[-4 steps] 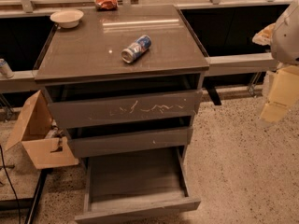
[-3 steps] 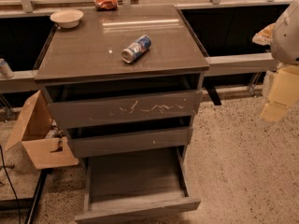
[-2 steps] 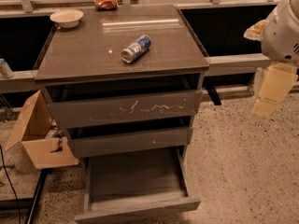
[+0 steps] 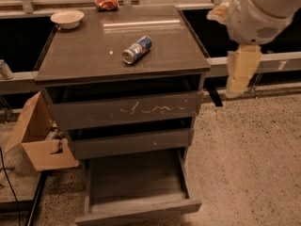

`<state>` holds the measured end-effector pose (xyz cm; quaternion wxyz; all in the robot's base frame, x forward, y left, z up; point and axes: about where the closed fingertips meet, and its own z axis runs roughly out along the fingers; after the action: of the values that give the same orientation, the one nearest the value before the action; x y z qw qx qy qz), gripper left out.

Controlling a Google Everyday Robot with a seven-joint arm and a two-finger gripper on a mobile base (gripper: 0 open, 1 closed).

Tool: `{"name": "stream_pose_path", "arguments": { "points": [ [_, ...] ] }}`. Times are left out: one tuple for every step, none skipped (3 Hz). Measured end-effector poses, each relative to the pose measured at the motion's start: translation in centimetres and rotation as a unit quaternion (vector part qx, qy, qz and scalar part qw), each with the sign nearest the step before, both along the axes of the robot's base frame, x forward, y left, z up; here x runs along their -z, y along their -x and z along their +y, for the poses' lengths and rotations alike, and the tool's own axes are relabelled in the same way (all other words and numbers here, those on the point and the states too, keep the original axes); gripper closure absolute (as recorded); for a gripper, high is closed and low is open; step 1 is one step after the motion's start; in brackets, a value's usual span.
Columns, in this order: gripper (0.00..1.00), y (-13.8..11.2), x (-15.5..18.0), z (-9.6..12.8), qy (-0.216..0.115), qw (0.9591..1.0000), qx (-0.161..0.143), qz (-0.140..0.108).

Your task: Place redbull can into bottom drawer

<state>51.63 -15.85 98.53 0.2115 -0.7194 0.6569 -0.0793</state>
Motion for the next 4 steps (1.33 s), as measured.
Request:
{"name": "stream_pose_path", "arguments": {
  "points": [
    [0.0,-2.3,-0.2,3.0,0.028,0.9934,-0.109,-0.024],
    [0.0,-2.8,-0.1,3.1,0.027,0.9927,-0.114,-0.027],
    [0.0,-4.6,0.4,3.7,0.027,0.9903,-0.132,-0.037],
    [0.0,-7.5,1.0,5.4,0.032,0.9851,-0.161,-0.052]
  ]
}}
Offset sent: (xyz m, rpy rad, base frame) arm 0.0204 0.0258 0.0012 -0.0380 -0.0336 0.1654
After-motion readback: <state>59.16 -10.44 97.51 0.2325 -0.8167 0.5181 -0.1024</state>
